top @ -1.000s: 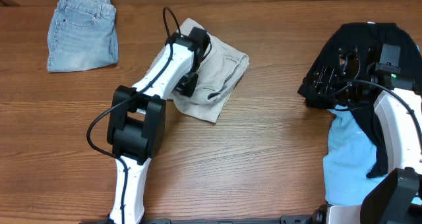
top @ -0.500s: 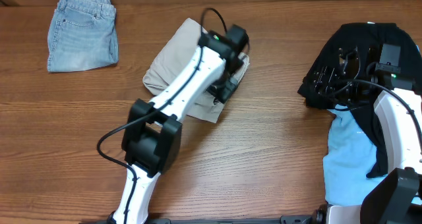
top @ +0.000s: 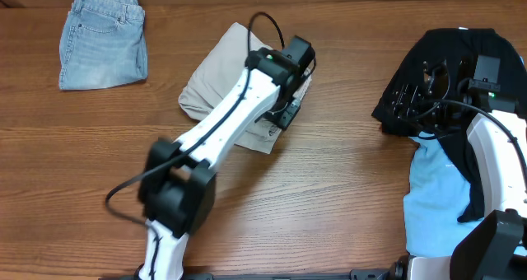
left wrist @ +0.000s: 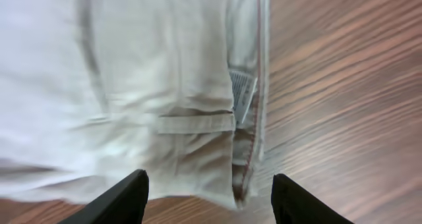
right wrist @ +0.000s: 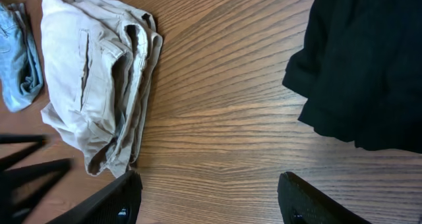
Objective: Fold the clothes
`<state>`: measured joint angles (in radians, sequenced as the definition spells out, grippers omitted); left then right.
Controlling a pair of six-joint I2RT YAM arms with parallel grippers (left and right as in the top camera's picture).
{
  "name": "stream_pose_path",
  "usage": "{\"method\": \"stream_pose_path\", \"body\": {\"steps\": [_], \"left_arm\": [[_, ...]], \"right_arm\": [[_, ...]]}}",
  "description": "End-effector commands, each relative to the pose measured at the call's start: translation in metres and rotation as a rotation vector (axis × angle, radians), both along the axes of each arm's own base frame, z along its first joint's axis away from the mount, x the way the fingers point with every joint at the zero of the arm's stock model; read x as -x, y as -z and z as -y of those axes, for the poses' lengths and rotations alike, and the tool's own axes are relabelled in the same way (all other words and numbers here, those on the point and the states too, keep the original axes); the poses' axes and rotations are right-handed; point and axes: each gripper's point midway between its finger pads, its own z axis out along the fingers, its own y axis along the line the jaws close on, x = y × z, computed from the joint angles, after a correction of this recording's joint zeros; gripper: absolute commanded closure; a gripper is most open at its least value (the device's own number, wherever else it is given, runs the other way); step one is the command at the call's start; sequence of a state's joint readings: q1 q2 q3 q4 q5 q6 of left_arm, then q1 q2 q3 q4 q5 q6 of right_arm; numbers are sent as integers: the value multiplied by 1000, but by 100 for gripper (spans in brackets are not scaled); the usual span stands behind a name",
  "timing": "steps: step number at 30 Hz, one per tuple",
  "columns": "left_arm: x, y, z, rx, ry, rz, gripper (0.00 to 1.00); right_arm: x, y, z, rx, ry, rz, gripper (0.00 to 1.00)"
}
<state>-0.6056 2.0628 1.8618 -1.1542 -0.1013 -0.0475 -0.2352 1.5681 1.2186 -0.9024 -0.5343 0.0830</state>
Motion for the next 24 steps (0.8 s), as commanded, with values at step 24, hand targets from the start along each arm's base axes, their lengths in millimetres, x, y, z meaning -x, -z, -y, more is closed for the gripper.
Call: {"method": "stream_pose_path", "body": {"steps": [24], "left_arm": [[25, 112, -16, 18, 164, -9, 0]], "right_arm": [[-2, -5, 2, 17, -3, 18, 30]]}}
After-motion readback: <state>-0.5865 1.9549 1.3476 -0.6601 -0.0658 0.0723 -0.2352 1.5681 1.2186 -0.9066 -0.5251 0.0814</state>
